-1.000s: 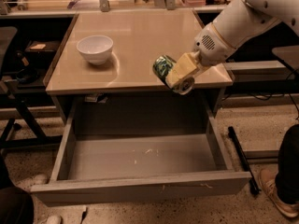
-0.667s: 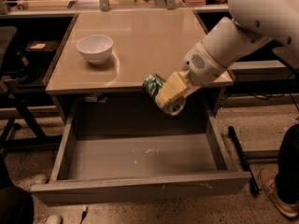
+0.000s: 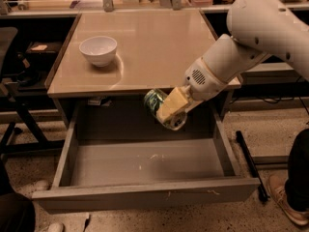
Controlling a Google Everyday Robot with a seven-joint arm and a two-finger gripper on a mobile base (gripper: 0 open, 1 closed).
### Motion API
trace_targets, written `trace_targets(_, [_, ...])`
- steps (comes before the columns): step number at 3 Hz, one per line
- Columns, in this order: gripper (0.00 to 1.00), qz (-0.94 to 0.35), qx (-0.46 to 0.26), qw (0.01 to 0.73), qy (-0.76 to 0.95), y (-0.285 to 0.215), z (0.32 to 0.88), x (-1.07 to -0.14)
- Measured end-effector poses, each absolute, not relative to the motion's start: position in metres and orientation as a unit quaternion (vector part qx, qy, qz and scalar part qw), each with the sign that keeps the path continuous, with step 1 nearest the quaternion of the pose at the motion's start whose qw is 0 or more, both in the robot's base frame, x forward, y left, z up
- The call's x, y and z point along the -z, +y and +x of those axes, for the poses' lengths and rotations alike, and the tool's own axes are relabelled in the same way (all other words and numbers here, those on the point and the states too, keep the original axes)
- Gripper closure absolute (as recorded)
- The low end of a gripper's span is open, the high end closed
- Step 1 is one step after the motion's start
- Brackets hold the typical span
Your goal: Place green can into top drawer
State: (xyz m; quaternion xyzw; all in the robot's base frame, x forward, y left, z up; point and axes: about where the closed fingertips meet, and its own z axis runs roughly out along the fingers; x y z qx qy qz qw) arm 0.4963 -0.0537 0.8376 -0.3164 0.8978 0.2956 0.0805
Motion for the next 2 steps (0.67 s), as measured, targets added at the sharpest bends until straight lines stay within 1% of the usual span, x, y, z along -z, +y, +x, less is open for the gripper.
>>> trace_targets(2, [1.00,-0.260,-0.307,0.035,0.915,-0.072,0.488,-0.735])
